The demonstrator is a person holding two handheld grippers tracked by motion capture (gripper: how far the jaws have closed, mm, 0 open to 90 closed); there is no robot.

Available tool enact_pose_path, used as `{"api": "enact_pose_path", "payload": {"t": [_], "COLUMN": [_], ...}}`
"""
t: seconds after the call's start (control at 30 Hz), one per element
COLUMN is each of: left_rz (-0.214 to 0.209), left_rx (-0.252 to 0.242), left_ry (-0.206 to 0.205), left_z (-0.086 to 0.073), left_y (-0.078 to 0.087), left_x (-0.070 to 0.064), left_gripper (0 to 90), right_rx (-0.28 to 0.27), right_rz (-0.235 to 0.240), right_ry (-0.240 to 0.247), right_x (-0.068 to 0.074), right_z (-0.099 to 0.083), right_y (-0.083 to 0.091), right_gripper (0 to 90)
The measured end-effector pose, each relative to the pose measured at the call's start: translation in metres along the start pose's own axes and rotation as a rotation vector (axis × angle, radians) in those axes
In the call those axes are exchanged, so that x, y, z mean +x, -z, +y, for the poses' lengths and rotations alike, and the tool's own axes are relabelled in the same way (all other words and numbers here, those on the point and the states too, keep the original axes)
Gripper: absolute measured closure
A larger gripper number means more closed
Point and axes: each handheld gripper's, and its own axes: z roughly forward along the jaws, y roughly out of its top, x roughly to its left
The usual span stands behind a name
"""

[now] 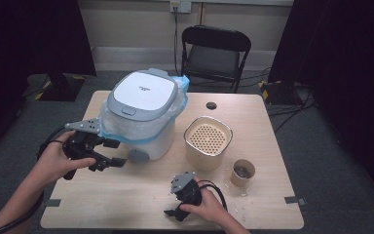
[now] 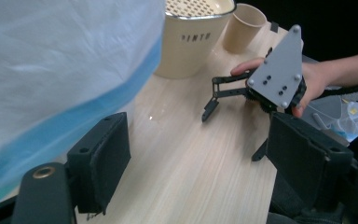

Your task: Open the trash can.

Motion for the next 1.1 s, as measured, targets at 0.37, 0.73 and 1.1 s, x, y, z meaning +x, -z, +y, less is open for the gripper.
{"api": "enact_pose_path", "payload": {"t": [0.37,0.73,1.1], "left_rz": [0.034,0.022,0.029], "left_rx": [-0.033,-0.022,-0.002], "left_ry": [0.008,0.002,-0.029], "left_z": [0.019,0.034,0.050], "left_y": [0.014,0.021,0.026], "left_x": [0.003,0.001,-0.001], "left_gripper": [22.1,36.6,50.7], "right_rx": [-0.001,-0.001,-0.001], "right_rz": [-0.001,-0.001,0.001], "right_ry": [0.007,0.007,0.008], "right_x": [0.000,0.000,0.000], "right_z": [0.000,0.000,0.000], "right_y": [0.000,0.000,0.000], "right_gripper": [0.0,0.0,0.0]}}
